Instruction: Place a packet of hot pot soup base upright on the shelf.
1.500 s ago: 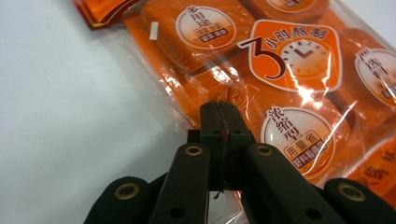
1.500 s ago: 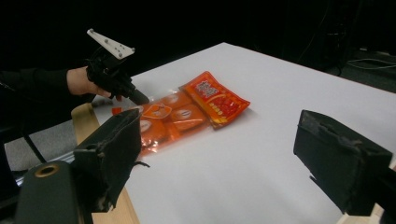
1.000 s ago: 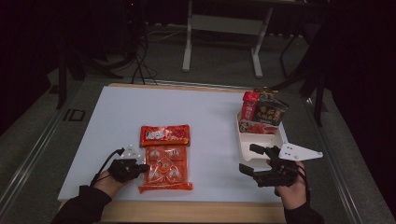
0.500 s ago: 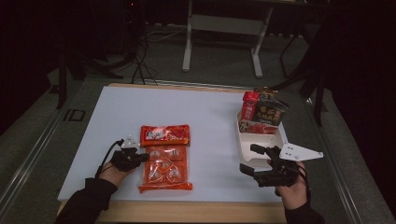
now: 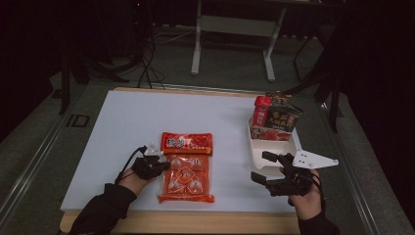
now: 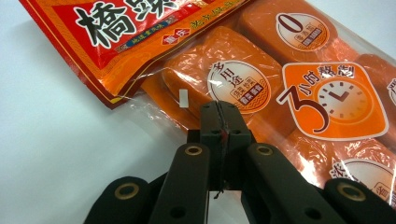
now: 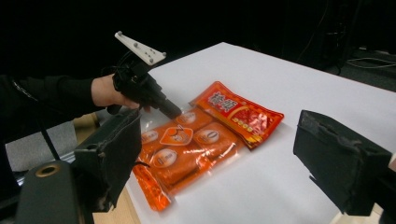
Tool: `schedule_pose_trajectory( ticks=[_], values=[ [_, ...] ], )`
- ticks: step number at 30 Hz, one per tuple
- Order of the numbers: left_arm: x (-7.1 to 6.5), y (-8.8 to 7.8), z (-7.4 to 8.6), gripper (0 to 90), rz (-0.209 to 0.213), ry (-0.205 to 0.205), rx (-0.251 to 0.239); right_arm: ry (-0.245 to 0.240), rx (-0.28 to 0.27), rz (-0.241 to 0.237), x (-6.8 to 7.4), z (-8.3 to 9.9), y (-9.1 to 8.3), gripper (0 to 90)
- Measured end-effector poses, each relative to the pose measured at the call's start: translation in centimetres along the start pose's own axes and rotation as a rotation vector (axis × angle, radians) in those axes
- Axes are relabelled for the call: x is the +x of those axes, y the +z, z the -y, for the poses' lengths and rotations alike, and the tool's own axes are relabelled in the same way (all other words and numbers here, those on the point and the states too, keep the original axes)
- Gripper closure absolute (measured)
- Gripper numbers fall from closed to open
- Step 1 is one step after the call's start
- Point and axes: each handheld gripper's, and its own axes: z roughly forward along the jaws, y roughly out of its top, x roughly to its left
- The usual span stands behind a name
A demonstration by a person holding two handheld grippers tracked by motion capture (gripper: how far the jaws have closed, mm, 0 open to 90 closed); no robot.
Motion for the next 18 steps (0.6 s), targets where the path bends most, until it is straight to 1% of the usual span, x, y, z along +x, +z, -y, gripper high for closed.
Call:
schedule_pose_trajectory(
  ticks=[1, 2, 4, 7, 9, 12, 13, 15, 16, 17, 18],
  values=[
    [0.0, 0.0, 0.0, 90.0, 0.000, 0.000, 0.000, 0.000, 0.000, 0.000, 0.0, 0.0, 0.0, 15.2],
    [-0.5, 0.4, -0.4, 90.0, 0.008, 0.014, 0.002, -0.001, 0.000, 0.000, 0.0, 0.0, 0.0, 15.1],
    [-0.8, 0.7, -0.7, 90.0, 0.013, 0.024, 0.004, 0.000, -0.001, 0.002, 0.0, 0.0, -0.1, 15.2],
    [-1.1, 1.0, -1.0, 90.0, 0.023, 0.021, 0.007, 0.000, -0.001, 0.002, 0.0, 0.0, -0.1, 15.9],
    [-1.5, 1.4, -1.3, 90.0, 0.030, 0.015, 0.008, -0.013, 0.004, 0.009, 0.0, 0.1, -0.1, 16.7],
    [-1.8, 1.6, -1.5, 90.0, 0.038, 0.020, 0.008, -0.015, 0.007, 0.008, 0.0, 0.1, 0.0, 16.7],
    [-1.9, 1.6, -1.5, 89.9, 0.038, 0.028, 0.008, -0.016, 0.007, 0.010, 0.0, 0.1, 0.0, 16.7],
    [-1.8, 1.6, -1.5, 89.9, 0.047, 0.033, 0.006, -0.018, 0.007, 0.010, 0.1, 0.1, 0.0, 16.7],
    [-1.7, 1.5, -1.5, 89.8, 0.052, 0.031, -0.003, -0.019, 0.006, 0.010, 0.1, 0.1, 0.0, 16.6],
    [-1.6, 1.4, -1.4, 89.7, 0.060, 0.036, -0.027, -0.020, 0.006, 0.010, 0.1, 0.1, 0.0, 16.6],
    [-1.5, 1.3, -1.4, 89.1, 0.065, 0.060, -0.053, -0.019, 0.006, 0.010, 0.1, 0.1, 0.0, 16.6]
  ],
)
